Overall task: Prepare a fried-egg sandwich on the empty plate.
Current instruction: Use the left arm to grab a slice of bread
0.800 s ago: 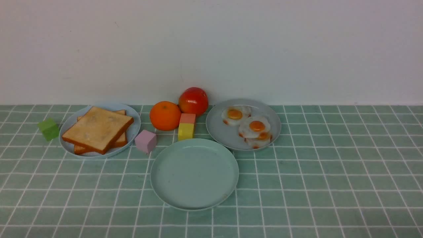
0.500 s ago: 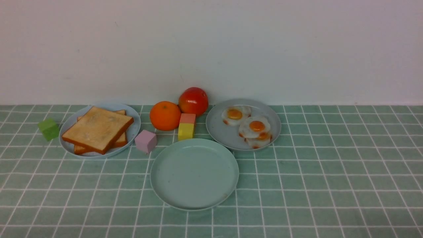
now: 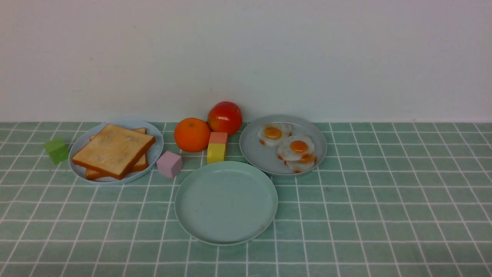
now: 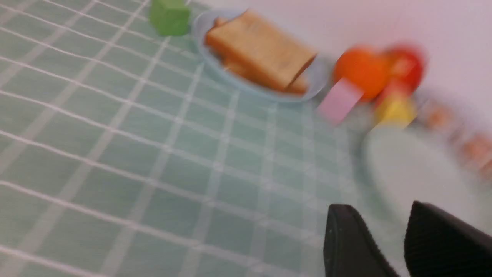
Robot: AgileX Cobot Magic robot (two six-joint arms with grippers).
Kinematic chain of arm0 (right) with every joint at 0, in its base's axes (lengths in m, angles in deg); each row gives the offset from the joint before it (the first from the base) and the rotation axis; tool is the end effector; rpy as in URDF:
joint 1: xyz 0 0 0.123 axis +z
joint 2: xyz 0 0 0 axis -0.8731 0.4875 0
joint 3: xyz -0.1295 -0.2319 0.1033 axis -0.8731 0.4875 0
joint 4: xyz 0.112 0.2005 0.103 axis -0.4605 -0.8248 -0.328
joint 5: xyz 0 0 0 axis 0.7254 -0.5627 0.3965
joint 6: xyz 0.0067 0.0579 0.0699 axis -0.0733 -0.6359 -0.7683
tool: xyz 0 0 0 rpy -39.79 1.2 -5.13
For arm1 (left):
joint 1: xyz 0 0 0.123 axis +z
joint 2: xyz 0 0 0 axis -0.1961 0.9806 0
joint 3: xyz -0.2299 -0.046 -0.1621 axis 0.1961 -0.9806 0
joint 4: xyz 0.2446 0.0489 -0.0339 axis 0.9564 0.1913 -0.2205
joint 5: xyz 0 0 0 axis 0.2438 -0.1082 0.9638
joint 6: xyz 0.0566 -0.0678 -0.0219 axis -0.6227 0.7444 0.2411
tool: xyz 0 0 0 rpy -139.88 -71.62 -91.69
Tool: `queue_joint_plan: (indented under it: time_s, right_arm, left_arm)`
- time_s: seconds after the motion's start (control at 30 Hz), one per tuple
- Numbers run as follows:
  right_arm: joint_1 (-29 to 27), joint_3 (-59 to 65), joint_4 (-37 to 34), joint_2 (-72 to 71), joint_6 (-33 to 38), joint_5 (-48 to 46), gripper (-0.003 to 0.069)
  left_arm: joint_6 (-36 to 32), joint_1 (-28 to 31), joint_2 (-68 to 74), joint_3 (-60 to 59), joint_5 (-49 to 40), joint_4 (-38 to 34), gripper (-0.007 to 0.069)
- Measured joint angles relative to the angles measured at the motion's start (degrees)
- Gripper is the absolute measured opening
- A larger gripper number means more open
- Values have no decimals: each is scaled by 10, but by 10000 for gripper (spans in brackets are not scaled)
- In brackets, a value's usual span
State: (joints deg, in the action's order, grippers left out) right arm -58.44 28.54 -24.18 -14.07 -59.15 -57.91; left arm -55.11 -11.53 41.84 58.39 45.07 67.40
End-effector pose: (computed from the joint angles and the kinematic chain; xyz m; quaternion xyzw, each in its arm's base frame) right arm 0.0522 0.0018 0.1738 0.0457 0.8044 0.0557 0.5898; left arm 0.0553 -0.0057 0.1809 -0.1747 0.7475 -0.1857 0.6134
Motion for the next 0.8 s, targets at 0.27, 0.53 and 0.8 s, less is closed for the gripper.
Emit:
queue_joint_plan:
  time_s: [0.27,0.53,0.8]
  right_arm:
    - [0,0,0,0,0,0,239]
    - [0,0,4,0,0,8,239]
    - [0,5,-91,0,-110,150,239]
  left_arm:
    - [96,0,0,0,117,-184,237]
    - [11,0,43,109,2,-192,66]
    - [-218,-6,282,322,-238,-183,-13]
